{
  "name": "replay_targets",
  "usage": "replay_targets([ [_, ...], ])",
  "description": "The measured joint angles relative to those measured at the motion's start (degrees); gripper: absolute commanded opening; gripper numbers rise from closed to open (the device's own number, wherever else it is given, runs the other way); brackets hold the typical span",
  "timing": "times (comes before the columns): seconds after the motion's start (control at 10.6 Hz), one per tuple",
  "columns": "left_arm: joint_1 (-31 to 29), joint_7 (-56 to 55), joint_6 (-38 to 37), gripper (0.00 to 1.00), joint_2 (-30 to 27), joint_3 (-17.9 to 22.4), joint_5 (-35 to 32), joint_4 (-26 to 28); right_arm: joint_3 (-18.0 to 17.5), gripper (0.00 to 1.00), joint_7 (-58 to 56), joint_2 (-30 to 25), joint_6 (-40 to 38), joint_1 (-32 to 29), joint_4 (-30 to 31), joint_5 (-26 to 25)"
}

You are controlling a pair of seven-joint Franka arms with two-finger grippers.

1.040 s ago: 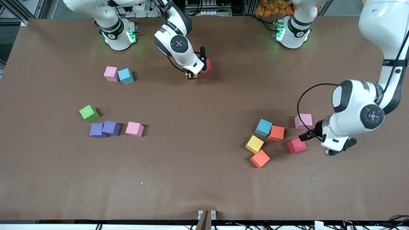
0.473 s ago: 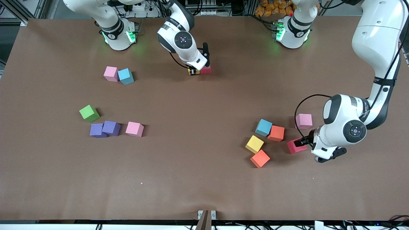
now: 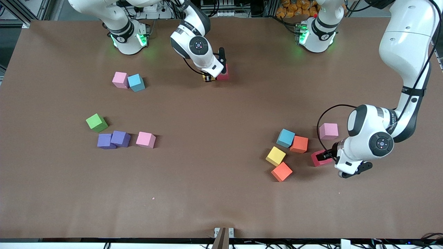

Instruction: Form number 2 with 11 blocks

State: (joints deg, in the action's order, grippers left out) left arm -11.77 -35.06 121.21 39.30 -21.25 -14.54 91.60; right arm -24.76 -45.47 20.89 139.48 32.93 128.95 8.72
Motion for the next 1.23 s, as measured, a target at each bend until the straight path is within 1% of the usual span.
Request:
replay_targets([
  [0.47,1.13,0.08,2.58,1.0,1.62,-0.11,-0.21,-0.08,0.0,0.28,0.46,0.61,0.11,-0.01,0.0,0.01],
  [0.57,1.53,0.08,2.75,1.0,1.84,-0.12,-0.92,-0.11,-0.01,0.28,0.49,0.61,0.15,-0.01,0.0,0.01],
  [0.76,1.63,0.07,3.37,1.0,2.61,-0.09,-4.81,-0.17,-0.06,0.28,0.87,0.62,0.17,-0.01,0.0,0.01],
  [0.95,1.42,0.07,3.63,1.0,3.43,-0.04,-6.04,-0.28,-0.07,0.28,1.23,0.81,0.49,-0.01,0.0,0.02],
  [1.04,1.34,0.08,3.71,0.97,3.67,-0.03,-6.09,-0.36,-0.07,0.28,1.26,1.0,0.63,-0.01,0.0,0.03],
  [1.23,1.33,0.08,3.74,0.7,3.93,-0.04,-6.1,-0.45,-0.07,0.28,1.29,1.29,0.88,-0.01,-0.01,0.03],
])
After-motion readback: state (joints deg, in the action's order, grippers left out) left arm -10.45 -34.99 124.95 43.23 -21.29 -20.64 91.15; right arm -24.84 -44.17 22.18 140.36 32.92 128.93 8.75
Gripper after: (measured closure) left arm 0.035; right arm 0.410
